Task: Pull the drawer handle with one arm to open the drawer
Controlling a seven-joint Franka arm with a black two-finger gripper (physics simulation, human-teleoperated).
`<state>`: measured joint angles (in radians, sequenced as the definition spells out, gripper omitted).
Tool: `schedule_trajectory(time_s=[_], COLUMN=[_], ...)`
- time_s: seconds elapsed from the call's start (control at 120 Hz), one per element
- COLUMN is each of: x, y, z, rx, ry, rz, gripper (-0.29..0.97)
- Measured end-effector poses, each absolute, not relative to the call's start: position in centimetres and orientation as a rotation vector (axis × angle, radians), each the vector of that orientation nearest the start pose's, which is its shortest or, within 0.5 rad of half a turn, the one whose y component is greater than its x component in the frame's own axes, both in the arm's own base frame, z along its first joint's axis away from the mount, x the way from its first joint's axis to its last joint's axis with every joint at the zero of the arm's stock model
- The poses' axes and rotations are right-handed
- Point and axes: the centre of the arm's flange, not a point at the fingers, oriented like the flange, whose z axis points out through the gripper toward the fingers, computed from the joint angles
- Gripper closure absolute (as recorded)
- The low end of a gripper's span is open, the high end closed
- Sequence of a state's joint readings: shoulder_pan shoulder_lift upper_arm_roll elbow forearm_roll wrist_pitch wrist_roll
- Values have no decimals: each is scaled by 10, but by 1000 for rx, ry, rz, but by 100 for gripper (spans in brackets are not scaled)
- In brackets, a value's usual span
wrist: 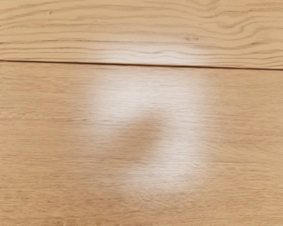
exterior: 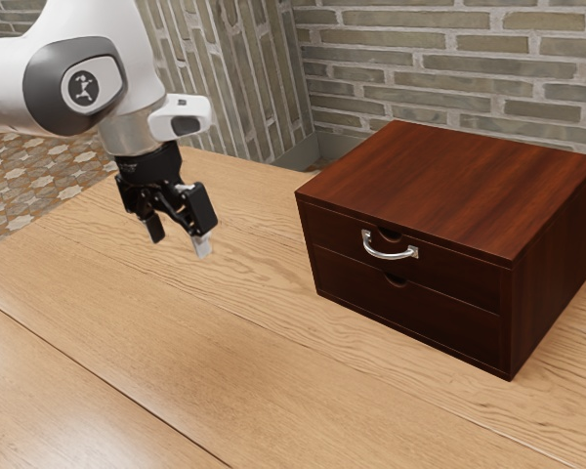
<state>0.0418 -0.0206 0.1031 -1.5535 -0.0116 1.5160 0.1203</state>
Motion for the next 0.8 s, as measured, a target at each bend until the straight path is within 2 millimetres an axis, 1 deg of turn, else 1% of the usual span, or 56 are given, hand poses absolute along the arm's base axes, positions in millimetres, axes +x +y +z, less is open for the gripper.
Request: schedule_trajectory(time_s=[0.258,0.275,0.3,0.358,0.392,0.417,0.45,0.508,0.533,0.625,0.658,0.683,0.708,0.733,0.758,0.8], x=[529,528,525,512,507,505,506,514,522,563,572,578,584,590,599,610], y=[119,121,125,129,127,123,112,82,66,7,-11,-22,-27,-28,-24,-12], z=[640,646,661,712,728,735,739,738,733,698,692,689,686,681,674,666], rx=[-3154,-3152,-3147,-3123,-3115,-3112,-3112,-3116,-3120,-3135,-3148,-3162,-3171,-3173,-3170,-3152], ry=[-157,-164,-175,-199,-220,-242,-272,-321,-339,-418,-455,-498,-557,-631,-716,-864], rz=[22,5,-37,-177,-218,-231,-238,-232,-230,-228,-257,-282,-300,-316,-330,-359], gripper=[0,0,0,0,0,0,0,0,0,0,0,0,0,0,0,0])
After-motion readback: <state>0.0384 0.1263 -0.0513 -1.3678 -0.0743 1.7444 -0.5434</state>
